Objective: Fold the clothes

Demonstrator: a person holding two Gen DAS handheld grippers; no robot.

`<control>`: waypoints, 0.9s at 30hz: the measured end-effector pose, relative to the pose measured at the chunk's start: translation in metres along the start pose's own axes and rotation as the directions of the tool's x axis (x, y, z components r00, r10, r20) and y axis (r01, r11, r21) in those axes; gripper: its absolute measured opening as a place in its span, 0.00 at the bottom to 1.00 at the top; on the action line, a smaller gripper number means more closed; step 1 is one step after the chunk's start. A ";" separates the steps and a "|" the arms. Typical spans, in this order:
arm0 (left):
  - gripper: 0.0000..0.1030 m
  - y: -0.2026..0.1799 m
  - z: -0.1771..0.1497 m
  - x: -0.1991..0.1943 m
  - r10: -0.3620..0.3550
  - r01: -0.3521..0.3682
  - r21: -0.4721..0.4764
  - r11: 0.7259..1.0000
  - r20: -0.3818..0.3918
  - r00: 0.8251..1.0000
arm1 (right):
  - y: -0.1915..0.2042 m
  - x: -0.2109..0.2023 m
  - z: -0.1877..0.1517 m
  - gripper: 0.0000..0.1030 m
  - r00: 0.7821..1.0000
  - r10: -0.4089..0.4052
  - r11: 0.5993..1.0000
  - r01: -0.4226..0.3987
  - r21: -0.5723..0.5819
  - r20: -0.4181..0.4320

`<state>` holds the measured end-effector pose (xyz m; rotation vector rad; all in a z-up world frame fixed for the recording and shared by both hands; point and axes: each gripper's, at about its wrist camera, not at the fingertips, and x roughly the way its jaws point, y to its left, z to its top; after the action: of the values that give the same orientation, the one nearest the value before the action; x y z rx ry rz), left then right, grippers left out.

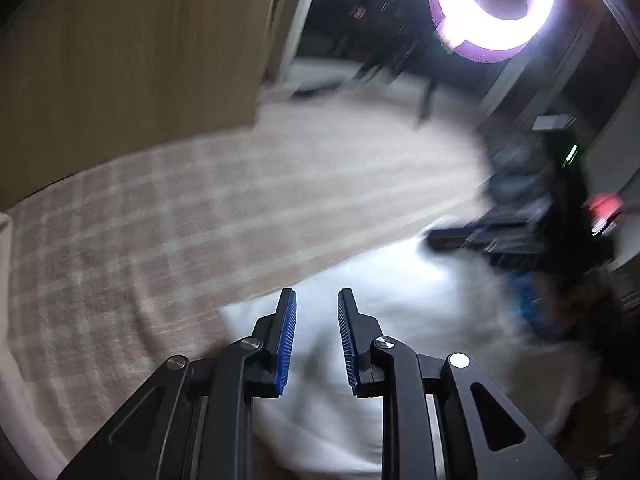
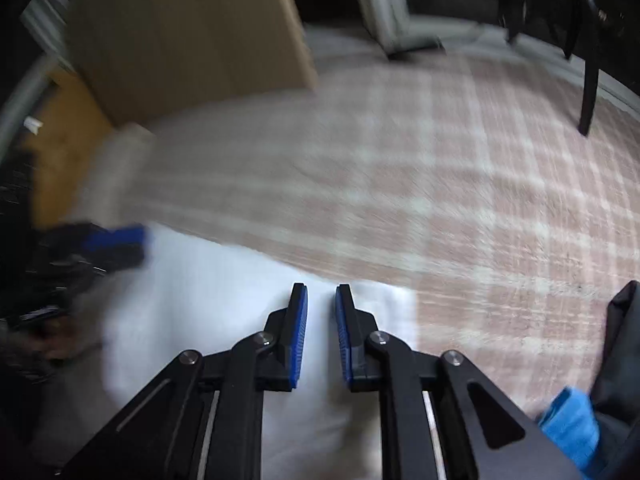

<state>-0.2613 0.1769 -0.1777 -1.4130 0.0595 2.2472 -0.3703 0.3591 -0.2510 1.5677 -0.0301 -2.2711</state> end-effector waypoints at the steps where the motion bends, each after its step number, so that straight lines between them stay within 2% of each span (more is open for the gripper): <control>1: 0.19 0.005 -0.005 0.007 0.022 -0.022 -0.014 1.000 -0.021 1.000 | -0.009 0.000 0.001 0.02 1.000 -0.010 0.999 0.009 0.039 0.017; 2: 0.19 0.010 -0.007 0.002 0.023 -0.023 -0.038 0.999 -0.012 1.000 | -0.017 -0.007 0.002 0.02 1.000 0.010 0.996 -0.012 0.093 0.022; 3: 0.19 0.015 -0.010 -0.005 0.026 -0.026 -0.067 0.997 -0.002 1.000 | -0.022 -0.018 0.000 0.07 1.000 0.007 0.991 -0.011 0.134 0.031; 4: 0.16 0.023 -0.014 -0.019 0.031 -0.030 -0.110 0.993 0.010 0.999 | -0.022 -0.032 -0.004 0.11 0.999 -0.024 0.990 0.017 0.140 0.049; 6: 0.16 0.029 -0.020 -0.049 -0.008 0.016 -0.165 0.986 0.053 0.999 | -0.007 -0.062 -0.017 0.11 0.994 -0.028 0.997 0.020 0.070 0.105; 8: 0.19 0.017 -0.028 -0.073 -0.052 0.068 -0.161 0.985 0.102 0.993 | 0.012 -0.086 -0.030 0.11 0.988 0.000 1.000 0.001 -0.007 0.153; 11: 0.28 -0.010 -0.039 -0.092 -0.131 0.149 -0.128 0.980 0.140 0.981 | 0.049 -0.094 -0.056 0.11 0.990 0.018 0.991 0.000 -0.132 0.138; 12: 0.31 -0.019 -0.045 -0.085 -0.161 0.176 -0.123 0.977 0.123 0.979 | 0.054 -0.096 -0.068 0.11 0.993 0.002 0.986 0.018 -0.164 0.121; 13: 0.33 -0.028 -0.053 -0.068 -0.150 0.159 -0.106 0.982 0.081 0.985 | 0.059 -0.094 -0.082 0.12 0.995 -0.014 0.981 0.033 -0.194 0.098; 15: 0.30 -0.034 -0.074 -0.033 -0.058 0.057 -0.087 0.995 -0.012 0.998 | 0.061 -0.067 -0.099 0.17 1.000 -0.016 0.972 0.017 -0.236 0.009; 17: 0.30 -0.028 -0.090 -0.027 -0.050 0.049 -0.103 0.993 -0.011 0.999 | 0.057 -0.052 -0.111 0.17 0.998 -0.010 0.966 -0.006 -0.257 -0.064; 20: 0.30 -0.010 -0.098 -0.066 -0.041 0.045 -0.228 0.973 0.019 0.999 | 0.046 -0.084 -0.113 0.17 0.995 0.049 0.964 -0.069 -0.255 -0.083; 21: 0.31 -0.005 -0.101 -0.079 -0.038 0.044 -0.268 0.962 0.029 0.999 | 0.034 -0.101 -0.109 0.19 0.996 0.065 0.971 -0.076 -0.228 -0.057; 22: 0.37 0.001 -0.103 -0.092 -0.034 0.044 -0.309 0.950 0.038 0.999 | 0.020 -0.119 -0.106 0.33 0.999 0.052 0.978 -0.052 -0.200 -0.009; 23: 0.51 0.007 -0.106 -0.104 -0.030 0.045 -0.348 0.936 0.048 0.998 | 0.005 -0.136 -0.101 0.46 0.999 0.033 0.986 -0.025 -0.168 0.041; 24: 0.59 0.013 -0.108 -0.112 -0.031 0.051 -0.384 0.922 0.060 0.998 | -0.014 -0.150 -0.096 0.70 0.996 0.004 0.993 0.008 -0.122 0.094; 25: 0.68 0.018 -0.110 -0.119 -0.029 0.056 -0.416 0.907 0.071 0.997 | -0.032 -0.160 -0.091 0.75 0.991 -0.017 0.997 0.028 -0.075 0.134; 27: 0.68 0.016 -0.112 -0.119 -0.022 0.058 -0.448 0.892 0.087 0.996 | -0.049 -0.154 -0.084 0.75 0.994 0.010 0.999 -0.006 -0.032 0.112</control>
<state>-0.1325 0.0864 -0.1308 -1.5250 -0.5484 2.3758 -0.2615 0.4697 -0.1556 1.4200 -0.0299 -2.3395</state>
